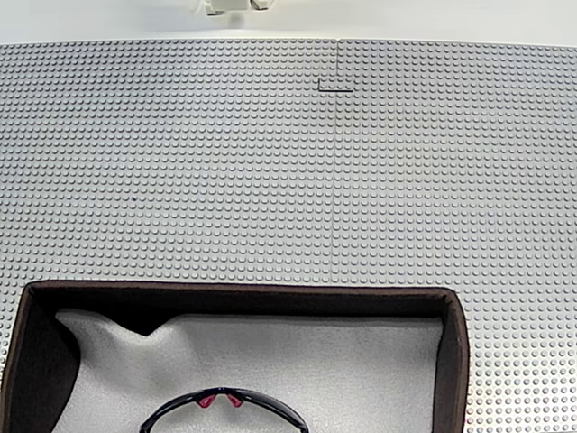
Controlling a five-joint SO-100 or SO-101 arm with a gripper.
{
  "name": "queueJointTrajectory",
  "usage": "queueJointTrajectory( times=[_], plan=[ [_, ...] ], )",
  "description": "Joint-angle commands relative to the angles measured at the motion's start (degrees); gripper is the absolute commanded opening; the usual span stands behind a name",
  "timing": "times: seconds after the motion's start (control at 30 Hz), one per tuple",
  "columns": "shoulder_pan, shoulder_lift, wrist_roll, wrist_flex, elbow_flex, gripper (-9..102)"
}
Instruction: Grasp a glasses and put it in the bin.
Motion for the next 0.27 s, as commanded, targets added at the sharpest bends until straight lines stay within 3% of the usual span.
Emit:
queueJointTrajectory(
  times=[0.0,0.23],
  plan=[
    [-0.2,1.2,-0.4,1.4,0.6,0],
    [-0.9,-1.5,-2.5,1.2,1.1,0]
  ],
)
